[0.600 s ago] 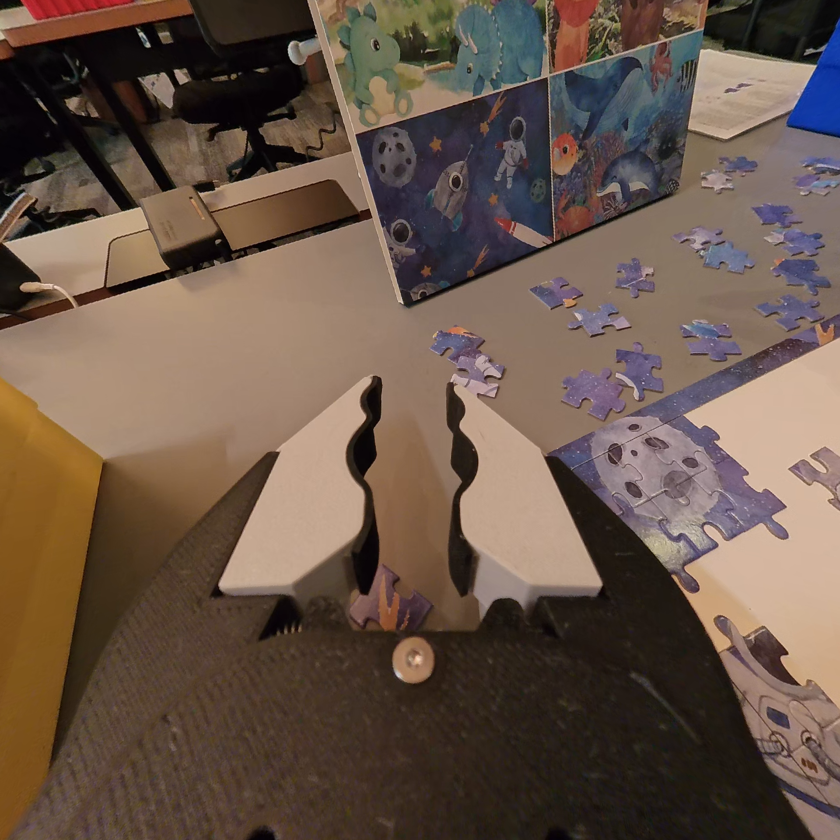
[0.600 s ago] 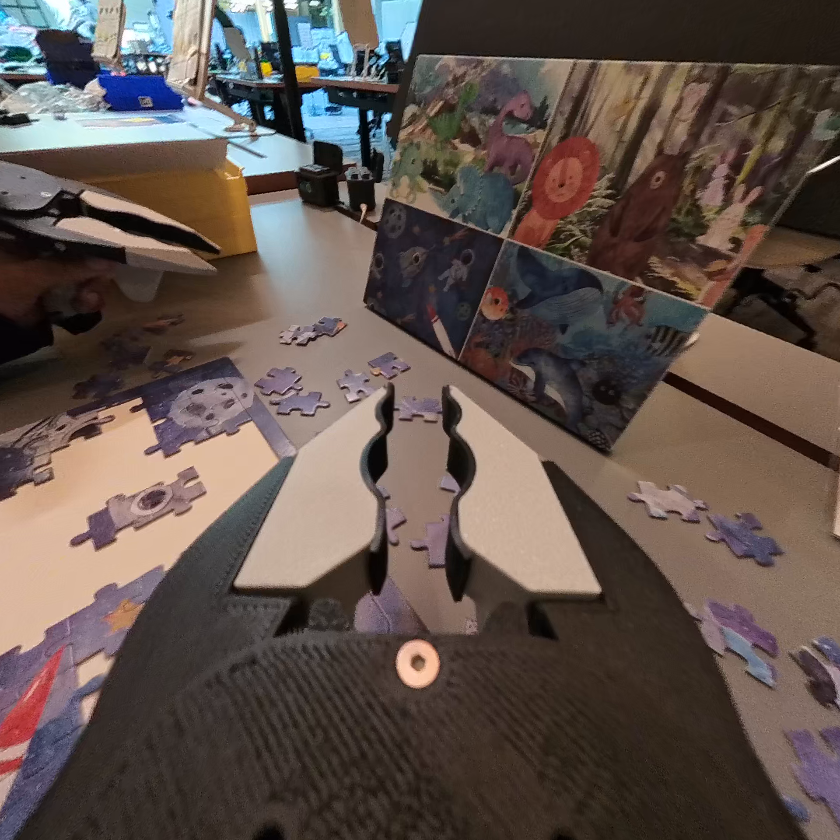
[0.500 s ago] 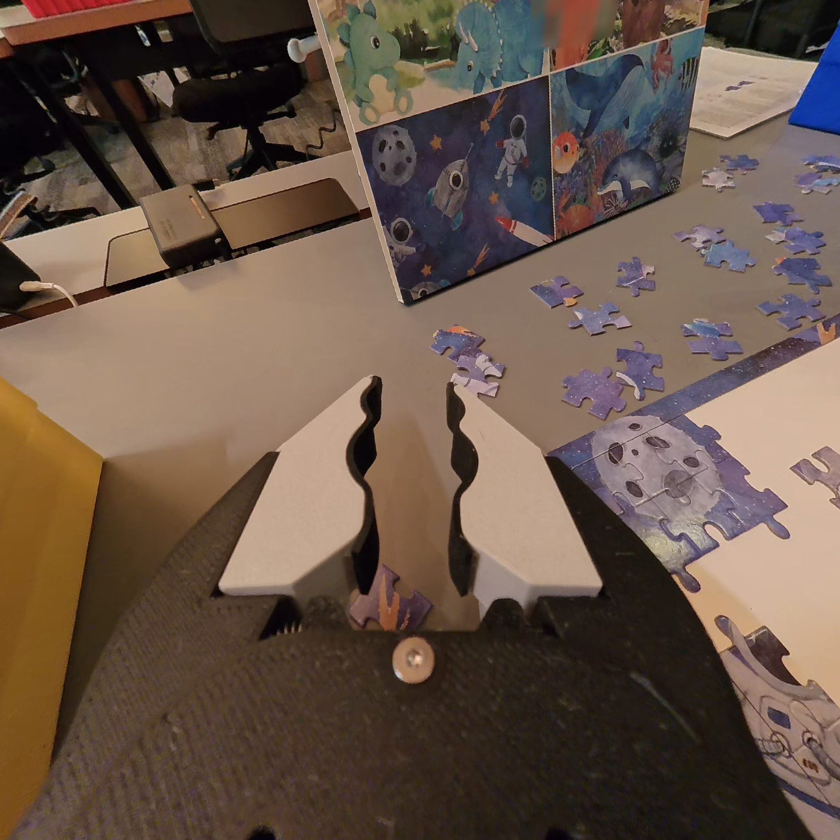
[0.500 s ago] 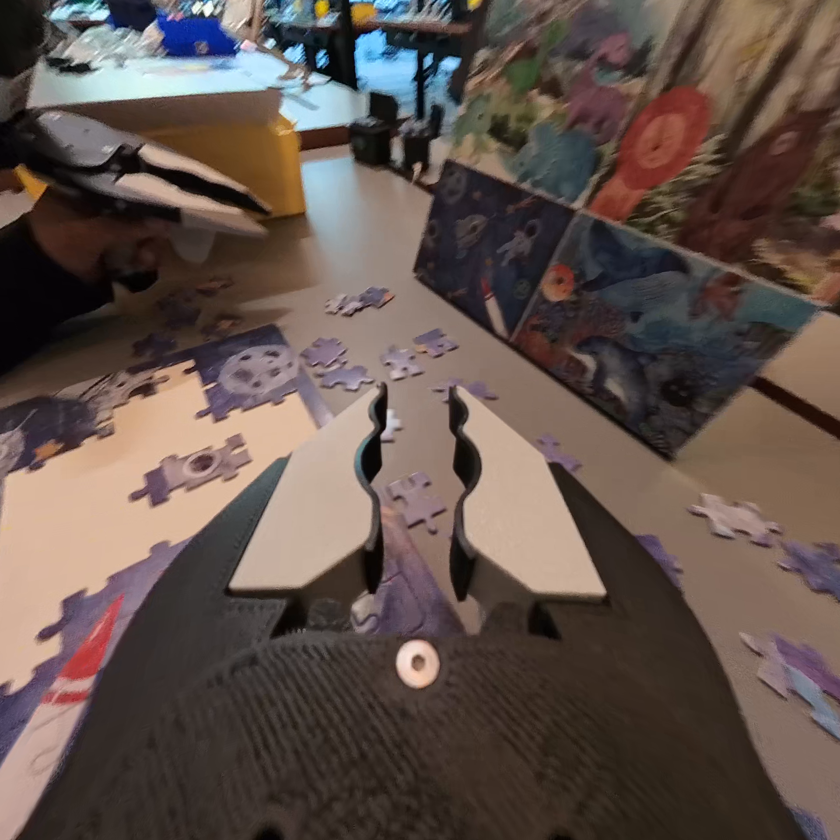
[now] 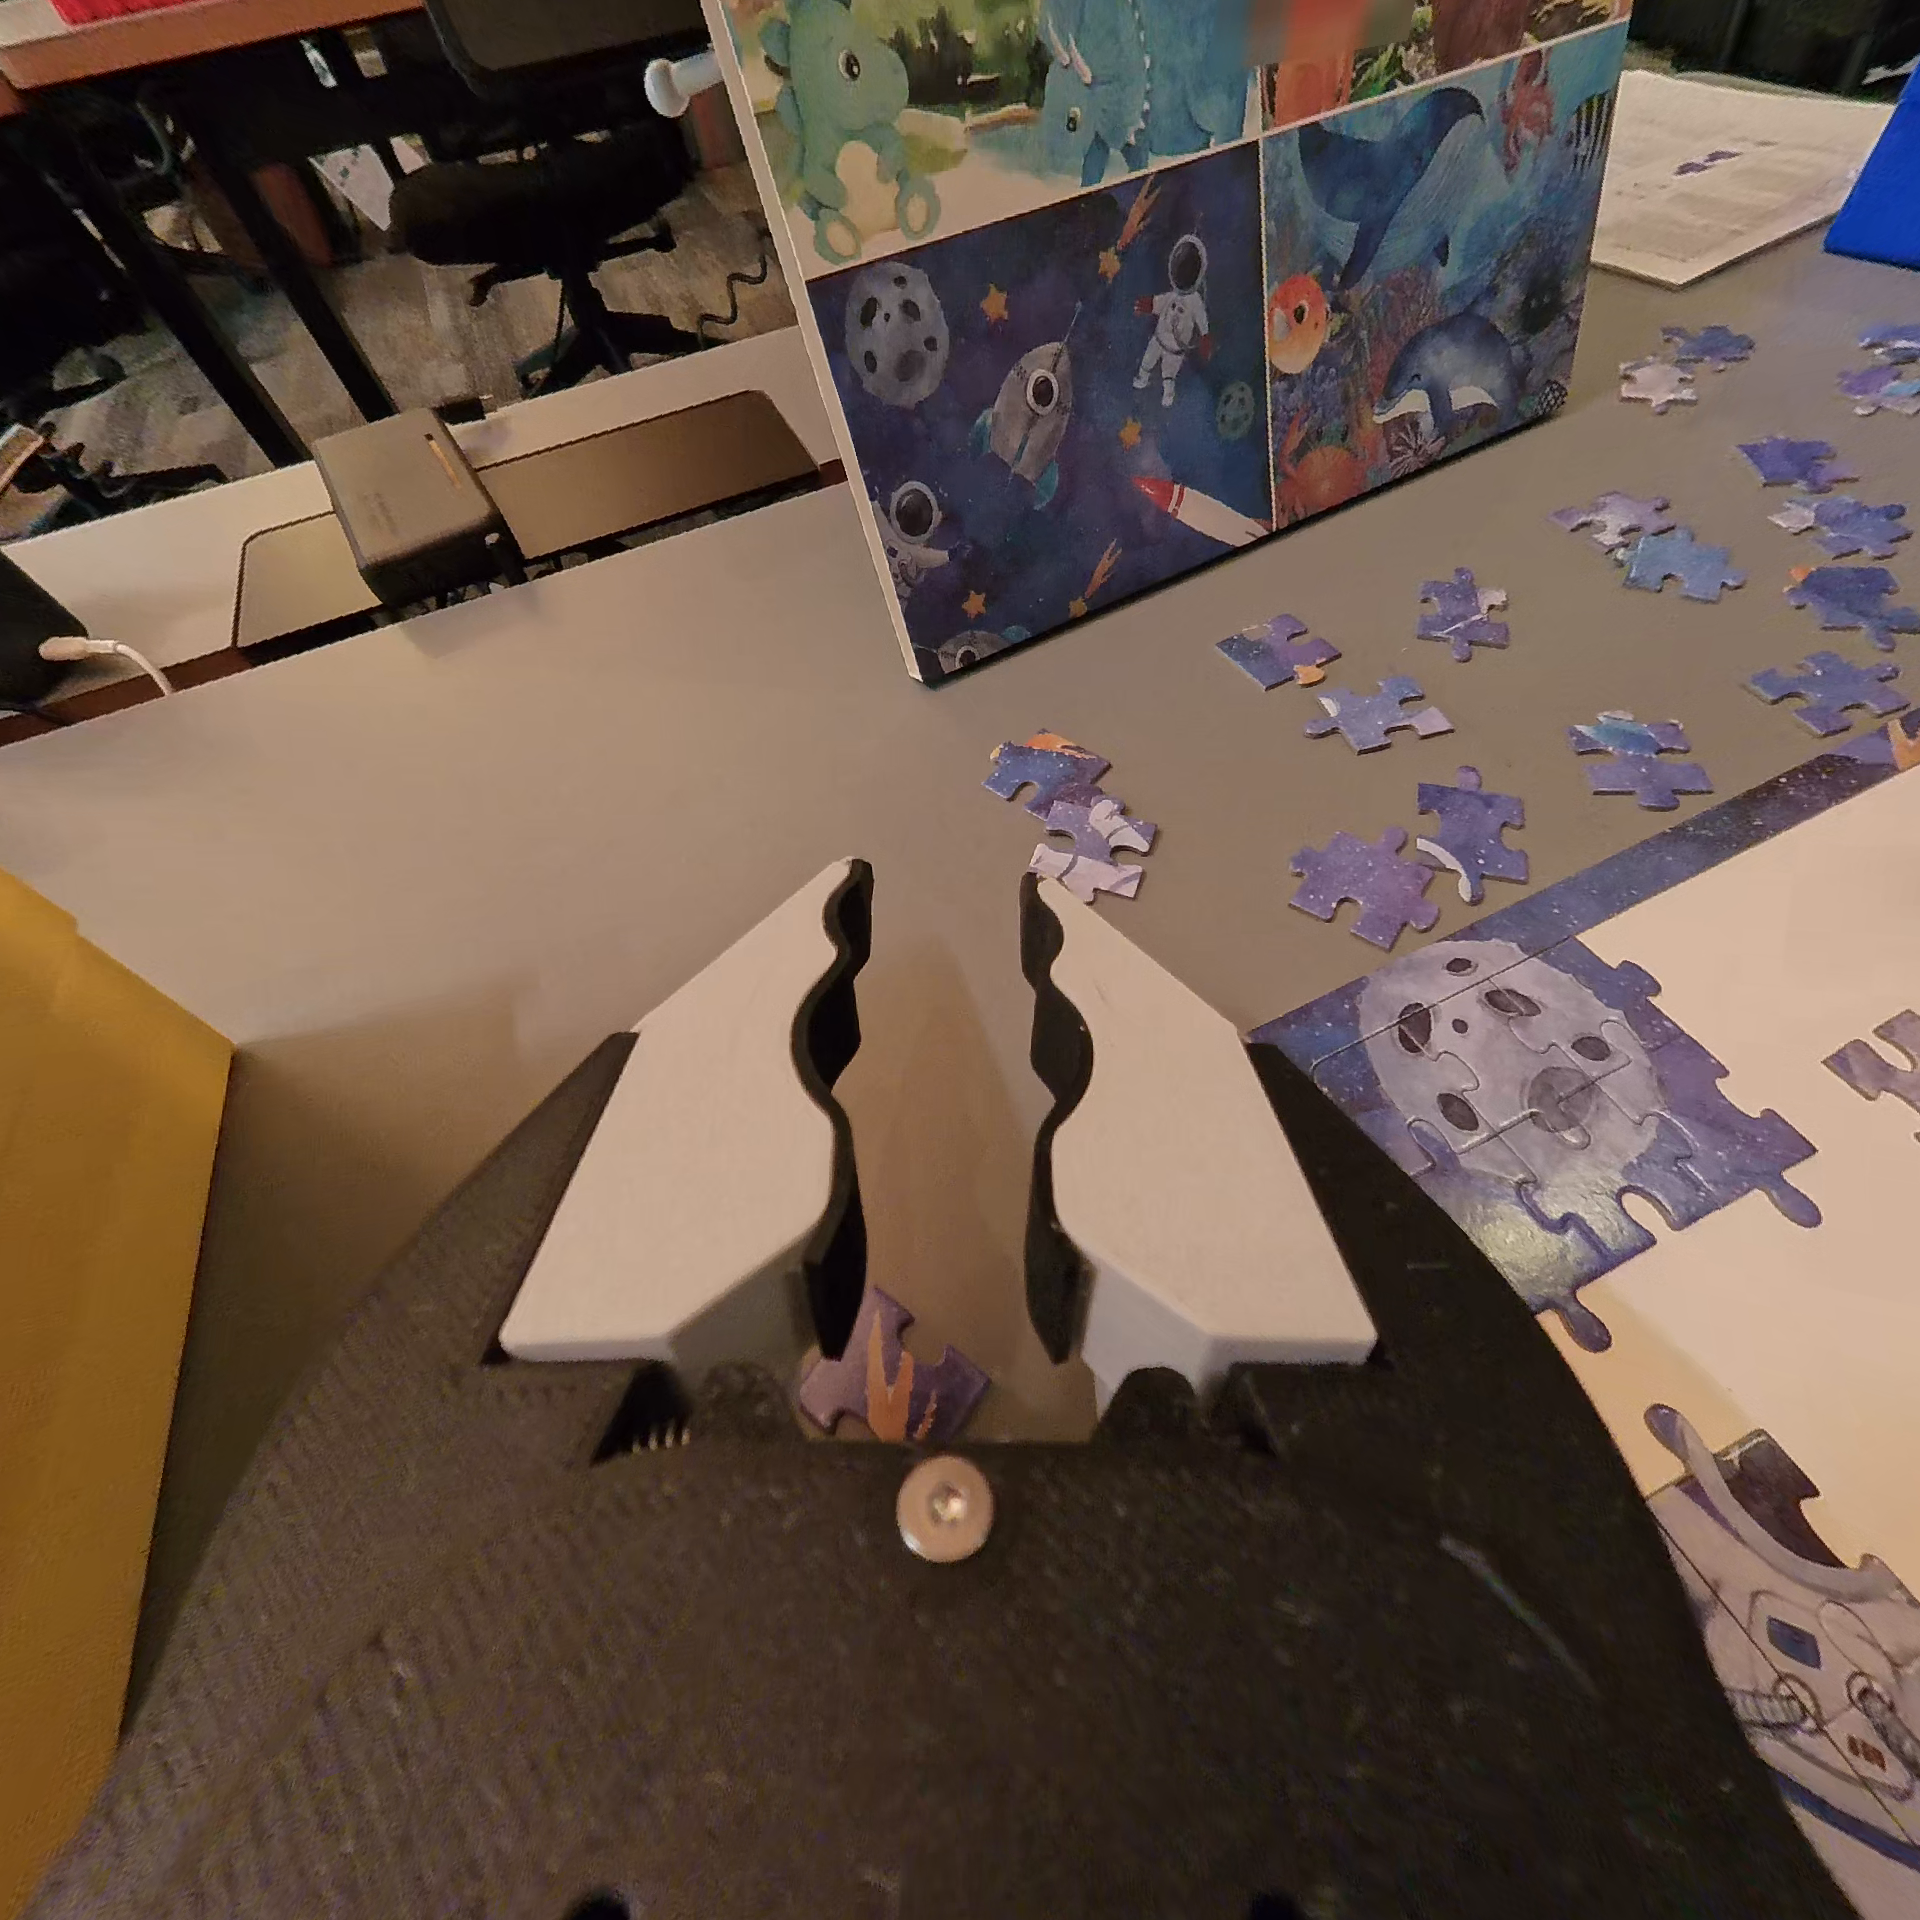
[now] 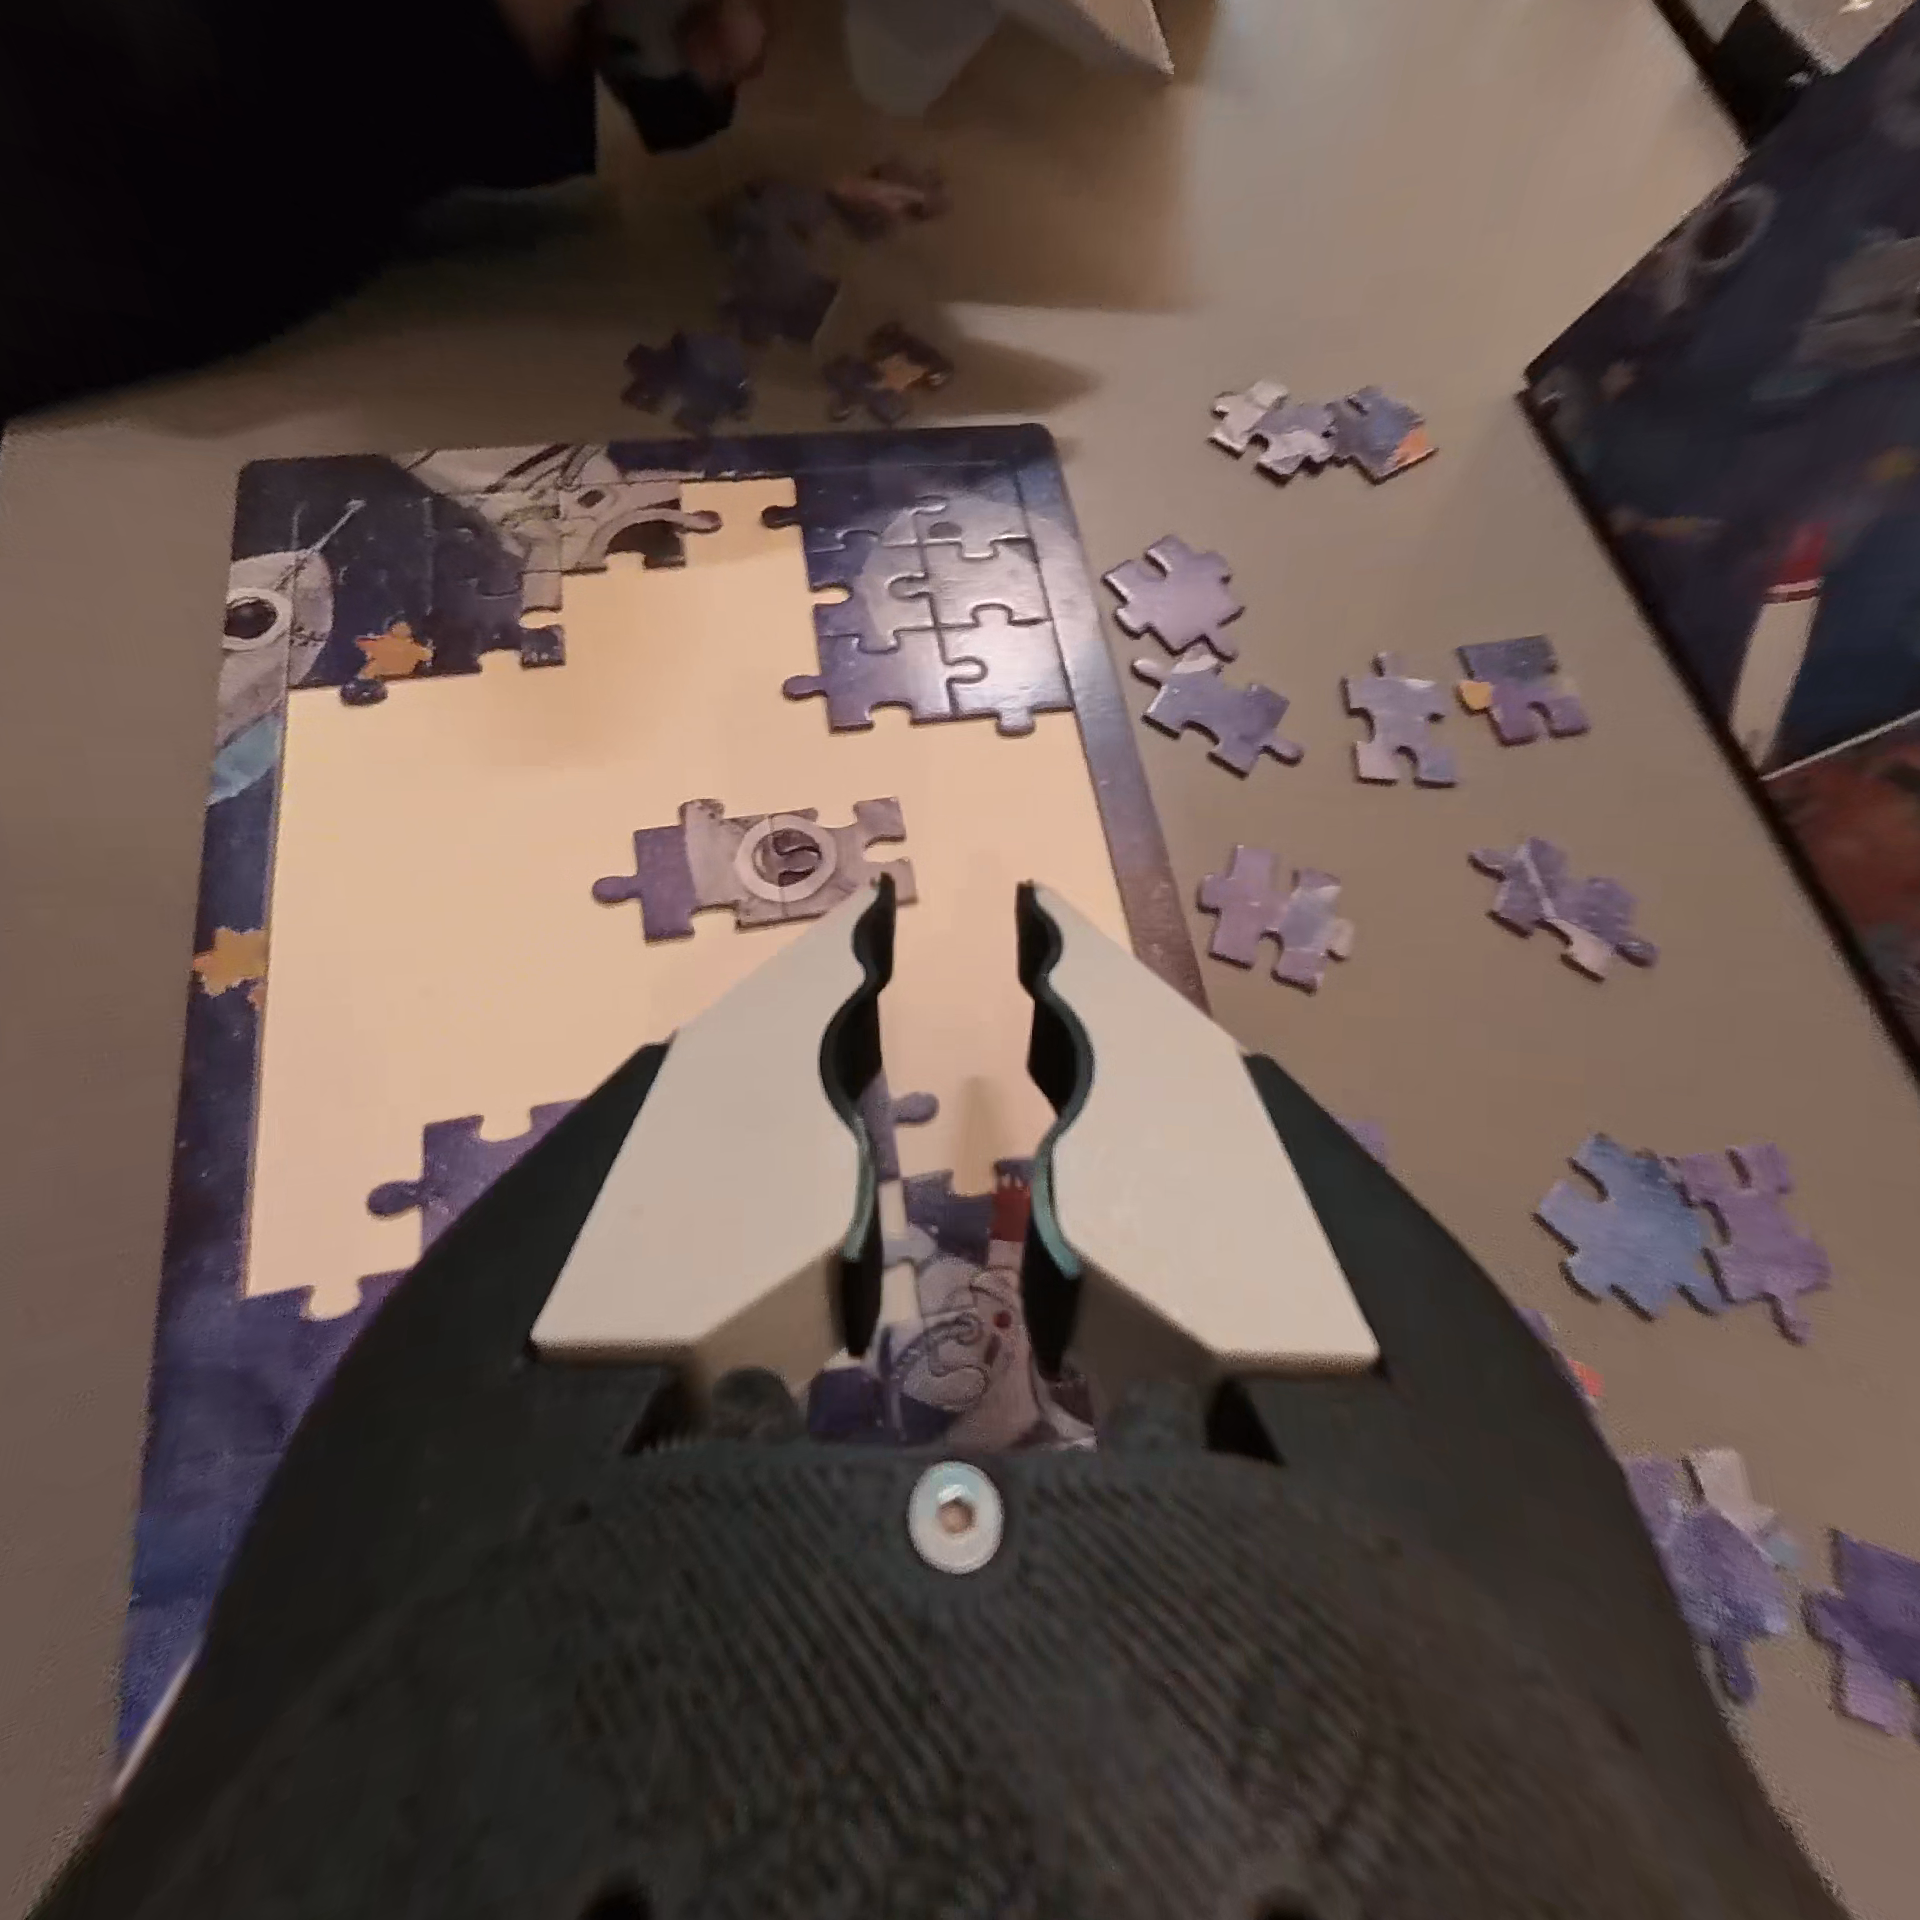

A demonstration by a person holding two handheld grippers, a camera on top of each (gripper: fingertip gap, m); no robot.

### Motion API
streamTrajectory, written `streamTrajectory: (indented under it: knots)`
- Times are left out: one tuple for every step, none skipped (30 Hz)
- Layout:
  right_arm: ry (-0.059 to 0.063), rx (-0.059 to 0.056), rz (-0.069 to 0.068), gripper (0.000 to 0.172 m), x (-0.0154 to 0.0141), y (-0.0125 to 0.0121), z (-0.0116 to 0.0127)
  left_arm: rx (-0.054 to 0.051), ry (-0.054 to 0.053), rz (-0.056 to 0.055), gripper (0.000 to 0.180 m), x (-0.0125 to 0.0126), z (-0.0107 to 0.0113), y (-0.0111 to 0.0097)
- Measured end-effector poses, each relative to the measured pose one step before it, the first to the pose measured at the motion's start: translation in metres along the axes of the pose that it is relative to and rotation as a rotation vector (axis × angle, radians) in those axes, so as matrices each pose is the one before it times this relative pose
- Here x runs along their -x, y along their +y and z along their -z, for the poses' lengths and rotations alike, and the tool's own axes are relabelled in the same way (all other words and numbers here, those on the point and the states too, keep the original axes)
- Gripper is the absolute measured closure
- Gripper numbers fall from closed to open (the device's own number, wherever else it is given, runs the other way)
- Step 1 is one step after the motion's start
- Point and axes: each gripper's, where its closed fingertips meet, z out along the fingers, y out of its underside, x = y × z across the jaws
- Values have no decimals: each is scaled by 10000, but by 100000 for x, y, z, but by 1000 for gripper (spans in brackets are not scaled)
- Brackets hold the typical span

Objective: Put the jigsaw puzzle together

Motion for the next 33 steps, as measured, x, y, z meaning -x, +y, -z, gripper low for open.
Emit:
streamTrajectory:
  knots:
    - [-77,17,5,150,183,-2,-88,10,0,-2,153,-2,-6,19]
    - [-45,7,18,150,116,2,-59,6,-5,-5,153,7,-9,13]
    - [-44,2,6,150,95,6,-53,4,-2,-4,153,-4,5,6]
    - [-41,0,-5,150,72,5,-39,1,1,-1,153,-2,-9,-3]
    - [-23,0,-4,150,33,26,-32,2,1,0,153,-2,-3,11]
    - [-1,3,1,149,0,29,-30,7,1,-1,153,-2,-4,6]
    - [6,5,2,149,-16,27,-36,6,-1,-4,153,1,-8,14]
    - [3,8,2,149,-8,29,-20,7,1,-1,153,-3,-8,15]
    - [10,8,6,149,-11,33,-30,0,3,0,153,-4,0,0]
    - [20,5,13,149,-21,18,-29,2,1,0,153,-1,1,3]
    - [28,7,15,149,-43,23,-25,1,-1,0,153,1,1,2]
    - [36,6,15,149,-41,17,-15,-2,3,3,153,-4,8,2]
    - [45,-6,15,149,-68,-3,3,-1,4,3,153,2,-3,-1]
    - [51,-23,11,149,-89,-30,17,-2,1,-1,153,-9,5,-11]
    - [50,-39,1,149,-87,-45,46,0,-1,-1,153,4,9,4]
    - [43,-48,-7,149,-96,-64,44,0,0,0,153,0,0,1]
    - [33,-54,-15,150,-86,-62,67,0,1,1,153,-2,0,0]
    - [21,-54,-24,149,-78,-66,62,-1,2,3,153,6,-3,-2]
    - [16,-48,-26,149,-68,-57,66,-3,1,2,153,0,6,-1]
    - [18,-42,-19,149,-60,-45,45,-2,-1,0,153,1,-1,-2]
    - [22,-33,-9,150,-66,-37,48,3,2,1,153,-3,2,4]
    - [19,-22,-3,149,-41,-30,33,1,1,-1,153,-2,-8,-3]
    - [11,-12,0,149,-26,-8,18,3,-2,-3,153,5,2,5]
    - [7,-4,4,149,-4,-9,-6,-1,-1,-2,153,-6,2,-1]
    - [7,-2,9,149,-4,-9,9,-3,1,1,153,8,-4,-4]
    - [3,-1,11,150,7,-1,-13,3,1,1,153,-3,2,4]
    - [1,-2,10,150,18,-13,-10,2,-2,-1,153,2,-3,11]
    - [2,-1,7,150,1,-4,-3,3,-1,-1,153,2,2,4]
    - [1,1,4,149,4,-9,4,-2,-1,-2,153,4,3,-12]
    - [-4,-3,0,149,10,0,5,-1,0,-1,153,1,0,-1]
    - [-9,-6,-1,149,4,-13,4,0,1,0,153,-3,-9,-4]
    - [-14,-5,-4,149,27,-1,4,3,1,-1,153,-1,-2,13]
    - [-29,-2,-4,149,35,0,1,3,-1,0,153,1,2,4]
